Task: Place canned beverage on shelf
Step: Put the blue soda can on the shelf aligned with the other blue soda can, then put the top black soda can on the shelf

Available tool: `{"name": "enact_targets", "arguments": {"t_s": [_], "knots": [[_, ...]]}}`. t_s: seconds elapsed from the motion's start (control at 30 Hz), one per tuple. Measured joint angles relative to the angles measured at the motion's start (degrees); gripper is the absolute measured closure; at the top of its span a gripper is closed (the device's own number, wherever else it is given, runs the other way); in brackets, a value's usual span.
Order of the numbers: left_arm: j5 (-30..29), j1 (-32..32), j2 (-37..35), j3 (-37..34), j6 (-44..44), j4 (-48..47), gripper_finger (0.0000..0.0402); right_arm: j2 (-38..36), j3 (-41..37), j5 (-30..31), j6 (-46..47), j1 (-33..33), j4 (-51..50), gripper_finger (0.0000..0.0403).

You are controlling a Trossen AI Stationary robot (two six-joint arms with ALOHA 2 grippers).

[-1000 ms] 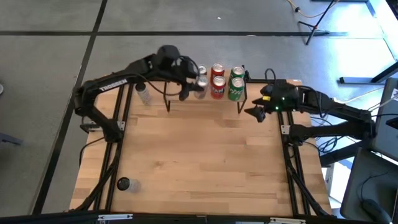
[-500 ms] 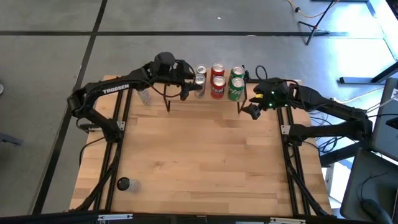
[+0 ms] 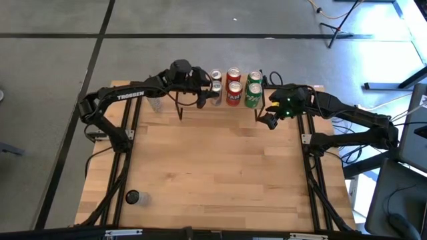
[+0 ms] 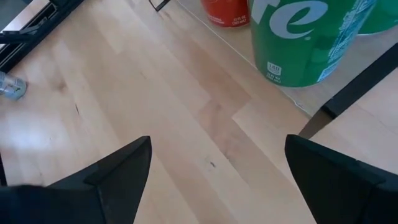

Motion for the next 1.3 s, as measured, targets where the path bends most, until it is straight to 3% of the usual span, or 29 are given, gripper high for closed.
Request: {"name": "enact_targets", "arguments": {"t_s": [0.33, 0.7, 0.97, 1.17, 1.3], "knots": [[-1.6, -0.6, -1.1, 0.0, -1.0, 0.8, 0.0105, 0.0, 0.0, -0.6, 0.2, 0.0, 0.0, 0.0049], [-2.3, -0.7, -9.2, 1.1, -1.1, -6.1, 0.0096, 0.0, 0.0, -1.1, 0.6, 0.0, 0.0, 0.0049], [-19.3, 3.3, -19.4, 1.2, -7.8, -21.1, 0.0096, 0.0, 0.0, -1.1, 0.6, 0.0, 0.0, 0.0049], [-30.0, 6.7, -23.1, 1.2, -16.9, -39.7, 0.0096, 0.0, 0.0, -1.1, 0.6, 0.0, 0.0, 0.0049], [-32.6, 6.6, -23.3, 1.2, -17.7, -49.4, 0.0096, 0.0, 0.0, -1.1, 0.2, 0.0, 0.0, 0.0049]]}}
